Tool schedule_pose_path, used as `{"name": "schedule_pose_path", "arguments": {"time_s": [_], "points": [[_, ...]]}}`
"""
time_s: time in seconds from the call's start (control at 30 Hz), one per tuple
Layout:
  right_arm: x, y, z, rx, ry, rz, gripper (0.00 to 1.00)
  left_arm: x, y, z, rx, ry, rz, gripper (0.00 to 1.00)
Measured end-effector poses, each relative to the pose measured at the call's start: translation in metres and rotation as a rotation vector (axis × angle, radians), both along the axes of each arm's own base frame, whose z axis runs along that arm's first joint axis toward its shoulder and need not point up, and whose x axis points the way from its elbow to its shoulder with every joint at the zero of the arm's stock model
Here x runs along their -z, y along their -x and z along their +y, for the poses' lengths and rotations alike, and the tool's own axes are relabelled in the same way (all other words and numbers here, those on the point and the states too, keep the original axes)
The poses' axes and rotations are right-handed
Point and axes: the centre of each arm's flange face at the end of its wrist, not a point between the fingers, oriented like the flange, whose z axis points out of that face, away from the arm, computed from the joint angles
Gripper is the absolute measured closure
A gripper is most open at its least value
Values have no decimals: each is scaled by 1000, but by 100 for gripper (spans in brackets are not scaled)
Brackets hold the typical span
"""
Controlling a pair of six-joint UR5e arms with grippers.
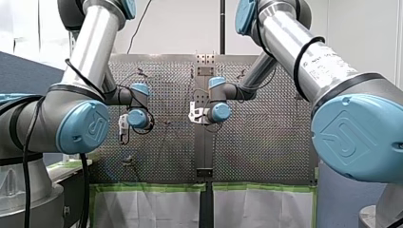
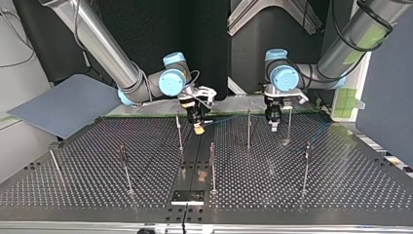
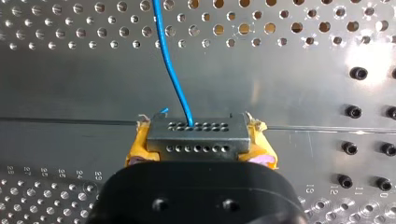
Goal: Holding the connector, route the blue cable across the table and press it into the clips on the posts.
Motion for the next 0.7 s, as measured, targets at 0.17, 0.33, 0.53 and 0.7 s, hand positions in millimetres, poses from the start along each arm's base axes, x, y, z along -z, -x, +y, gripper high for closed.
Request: {"name": "schedule_pose_path", "arguments": {"time_s": [0.17, 0.33, 0.53, 0.7], "points": [[0, 0, 0, 1, 0, -1, 100, -9, 16, -5, 17, 36, -22, 0], [0, 0, 0, 0, 0, -1, 100, -18, 34, -9, 37, 66, -35, 0], [0, 0, 0, -3, -1, 0, 100, -25, 61, -12, 50, 55, -25, 0], [0, 1, -1, -3, -2, 0, 100, -30, 84, -16, 84, 56, -22, 0]]}}
